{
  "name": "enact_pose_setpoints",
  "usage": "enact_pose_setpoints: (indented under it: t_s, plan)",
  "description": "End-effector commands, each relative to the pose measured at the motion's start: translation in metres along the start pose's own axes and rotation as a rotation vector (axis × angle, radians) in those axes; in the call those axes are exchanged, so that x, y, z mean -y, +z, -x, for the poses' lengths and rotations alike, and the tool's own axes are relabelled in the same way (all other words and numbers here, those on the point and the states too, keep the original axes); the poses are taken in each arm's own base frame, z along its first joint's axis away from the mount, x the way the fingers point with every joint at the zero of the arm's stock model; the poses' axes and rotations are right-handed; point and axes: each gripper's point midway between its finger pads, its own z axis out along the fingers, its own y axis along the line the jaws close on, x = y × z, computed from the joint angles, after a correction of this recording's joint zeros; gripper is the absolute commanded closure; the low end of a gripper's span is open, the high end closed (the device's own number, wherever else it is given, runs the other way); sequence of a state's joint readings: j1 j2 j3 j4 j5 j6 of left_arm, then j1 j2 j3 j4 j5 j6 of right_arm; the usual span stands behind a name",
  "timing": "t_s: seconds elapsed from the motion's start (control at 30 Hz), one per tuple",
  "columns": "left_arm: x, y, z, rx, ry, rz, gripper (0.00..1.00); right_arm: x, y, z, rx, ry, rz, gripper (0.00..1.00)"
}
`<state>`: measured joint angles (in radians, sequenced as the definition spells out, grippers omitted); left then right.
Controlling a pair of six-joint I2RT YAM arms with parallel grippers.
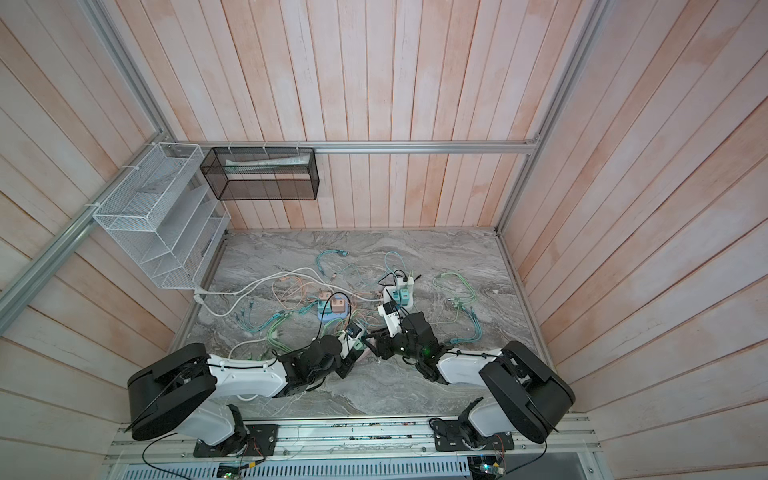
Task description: Pull the plug off the socket
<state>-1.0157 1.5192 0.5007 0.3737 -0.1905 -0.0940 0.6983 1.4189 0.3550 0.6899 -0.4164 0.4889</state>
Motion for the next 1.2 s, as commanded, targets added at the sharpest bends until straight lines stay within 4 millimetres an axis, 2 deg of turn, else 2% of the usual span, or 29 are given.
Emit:
enact_pose_setpoints:
  t_s: [0.0, 0.27, 0.47, 0.63, 0.8, 0.93, 1.07, 1.17]
  plan:
    - [0.008, 0.0, 0.012, 0.017, -0.01, -0.037, 0.74, 0.004, 0.004, 0.006, 0.017, -0.027, -0.033, 0.58]
    - [0.008, 0.001, 0.016, 0.011, -0.045, -0.03, 0.78, 0.005, 0.005, -0.002, -0.012, -0.082, -0.086, 0.66]
    - [0.006, -0.003, 0.032, 0.036, -0.077, -0.02, 0.79, 0.007, 0.004, -0.008, -0.021, -0.106, -0.128, 0.68]
    - [0.006, 0.0, 0.03, 0.018, -0.074, -0.017, 0.8, 0.002, -0.005, 0.001, 0.028, -0.111, -0.141, 0.53]
    - [0.007, 0.003, 0.023, 0.006, -0.079, -0.024, 0.81, 0.001, -0.026, 0.011, 0.099, -0.125, -0.177, 0.5]
    - [0.011, 0.002, 0.027, 0.019, -0.077, -0.046, 0.81, 0.012, -0.037, 0.0, 0.109, -0.111, -0.217, 0.51]
    - [0.018, -0.001, 0.033, 0.049, -0.066, -0.09, 0.81, 0.025, -0.036, -0.021, 0.04, -0.074, -0.253, 0.53]
    - [0.023, -0.002, 0.031, 0.053, -0.053, -0.12, 0.81, 0.024, -0.034, -0.023, 0.037, -0.047, -0.233, 0.54]
